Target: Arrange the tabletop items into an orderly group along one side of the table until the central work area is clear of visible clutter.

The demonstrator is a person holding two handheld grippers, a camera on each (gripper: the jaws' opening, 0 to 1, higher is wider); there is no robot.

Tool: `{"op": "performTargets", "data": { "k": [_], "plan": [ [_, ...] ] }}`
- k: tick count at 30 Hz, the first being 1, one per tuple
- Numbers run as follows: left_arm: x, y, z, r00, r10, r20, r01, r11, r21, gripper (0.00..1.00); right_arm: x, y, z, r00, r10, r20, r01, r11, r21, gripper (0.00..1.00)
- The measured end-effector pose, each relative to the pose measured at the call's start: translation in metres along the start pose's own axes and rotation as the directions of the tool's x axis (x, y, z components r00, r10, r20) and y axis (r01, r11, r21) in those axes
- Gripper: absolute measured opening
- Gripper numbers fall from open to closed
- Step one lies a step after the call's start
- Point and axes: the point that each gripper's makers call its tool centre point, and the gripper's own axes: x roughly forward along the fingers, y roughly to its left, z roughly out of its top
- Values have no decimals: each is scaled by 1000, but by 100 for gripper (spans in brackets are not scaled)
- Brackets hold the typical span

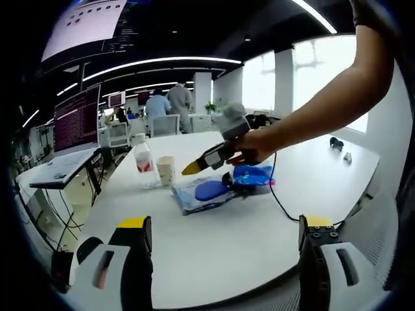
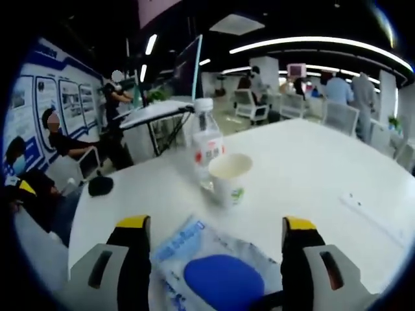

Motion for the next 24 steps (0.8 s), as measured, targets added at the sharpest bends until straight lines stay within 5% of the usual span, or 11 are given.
{"op": "performTargets", "data": {
  "k": [11,24],
  "plan": [
    [-2,-2,2,1000,-10,13,10,1000,5,94,-42,19,-2,999,-27,42,27,1000,-4,84],
    [-3,-6,3,999,-28,27,28,999,17,94,-96,14,-25,992,-108,59,107,994,27,84]
  ]
}}
